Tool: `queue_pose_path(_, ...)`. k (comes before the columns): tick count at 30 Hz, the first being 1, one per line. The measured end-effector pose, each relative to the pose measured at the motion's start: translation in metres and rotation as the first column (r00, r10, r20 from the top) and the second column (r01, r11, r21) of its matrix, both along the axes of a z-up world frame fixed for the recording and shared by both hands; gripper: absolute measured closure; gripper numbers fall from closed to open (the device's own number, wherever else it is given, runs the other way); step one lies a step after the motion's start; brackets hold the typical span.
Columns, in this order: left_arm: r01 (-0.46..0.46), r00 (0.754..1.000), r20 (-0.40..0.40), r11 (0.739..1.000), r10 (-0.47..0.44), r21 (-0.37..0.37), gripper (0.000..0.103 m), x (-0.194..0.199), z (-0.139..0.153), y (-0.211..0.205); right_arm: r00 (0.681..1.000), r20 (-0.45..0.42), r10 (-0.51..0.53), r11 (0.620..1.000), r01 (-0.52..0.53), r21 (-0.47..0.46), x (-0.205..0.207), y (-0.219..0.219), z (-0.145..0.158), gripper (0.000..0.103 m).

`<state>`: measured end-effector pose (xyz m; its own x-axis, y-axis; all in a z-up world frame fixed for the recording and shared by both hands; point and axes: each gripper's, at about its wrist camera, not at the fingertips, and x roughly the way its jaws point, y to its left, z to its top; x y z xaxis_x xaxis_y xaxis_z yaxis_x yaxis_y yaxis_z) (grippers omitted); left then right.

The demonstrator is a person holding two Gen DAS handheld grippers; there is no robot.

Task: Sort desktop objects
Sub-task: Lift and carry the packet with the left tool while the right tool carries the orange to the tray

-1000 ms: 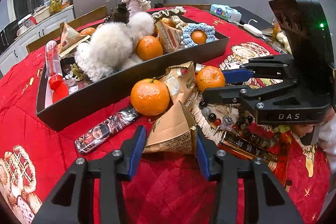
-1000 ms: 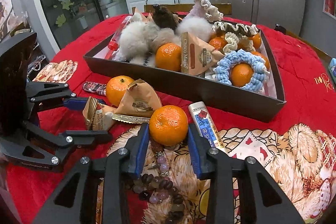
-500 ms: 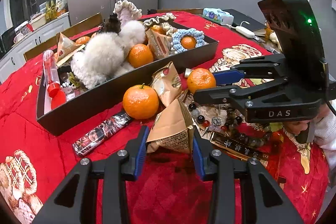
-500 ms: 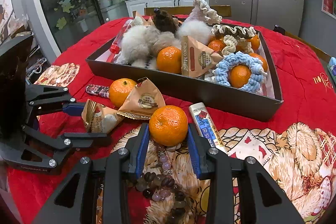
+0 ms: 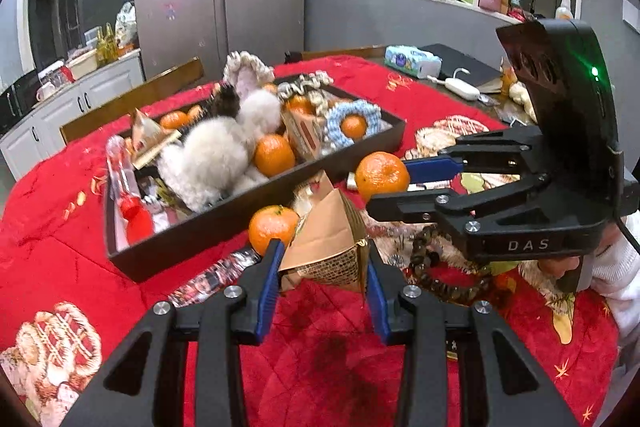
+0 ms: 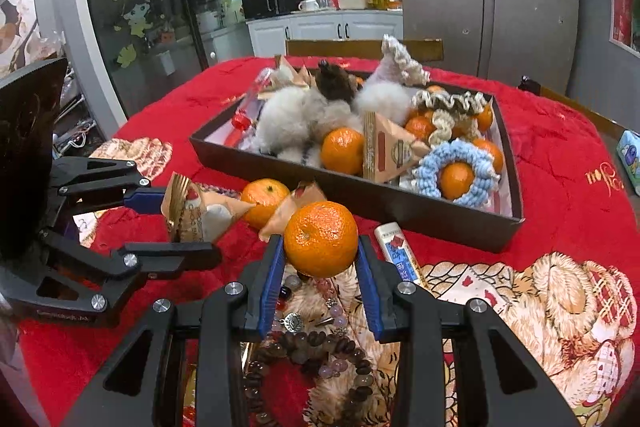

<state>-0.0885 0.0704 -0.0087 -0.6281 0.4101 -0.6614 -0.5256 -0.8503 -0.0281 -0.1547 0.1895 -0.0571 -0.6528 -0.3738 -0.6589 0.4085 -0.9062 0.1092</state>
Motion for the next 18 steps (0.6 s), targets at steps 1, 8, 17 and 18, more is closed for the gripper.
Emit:
queue_pose_path(1, -0.004, 1.0, -0.007, 1.0, 0.004, 0.003, 0.063, 0.001, 0.003, -0.001, 1.0, -0.003, -0.001, 1.0, 0.001, -0.007, 0.001, 0.001, 0.002, 0.069)
queue_pose_path(8, -0.041, 0.998, -0.039, 0.999, 0.042, 0.028, 0.063, 0.004, 0.022, -0.013, 0.998, -0.06, -0.021, 0.998, 0.018, -0.058, 0.011, 0.013, 0.024, 0.069)
queue_pose_path(17, -0.03, 0.999, -0.027, 0.999, 0.031, 0.014, 0.063, 0.008, 0.021, -0.006, 0.997, -0.077, -0.001, 0.998, -0.003, -0.056, 0.017, 0.008, 0.029, 0.069)
queue_pose_path(18, -0.031, 0.999, -0.028, 0.999, 0.031, 0.017, 0.063, 0.008, 0.021, -0.005, 0.997, -0.077, 0.001, 0.998, -0.005, -0.057, 0.018, 0.008, 0.029, 0.069)
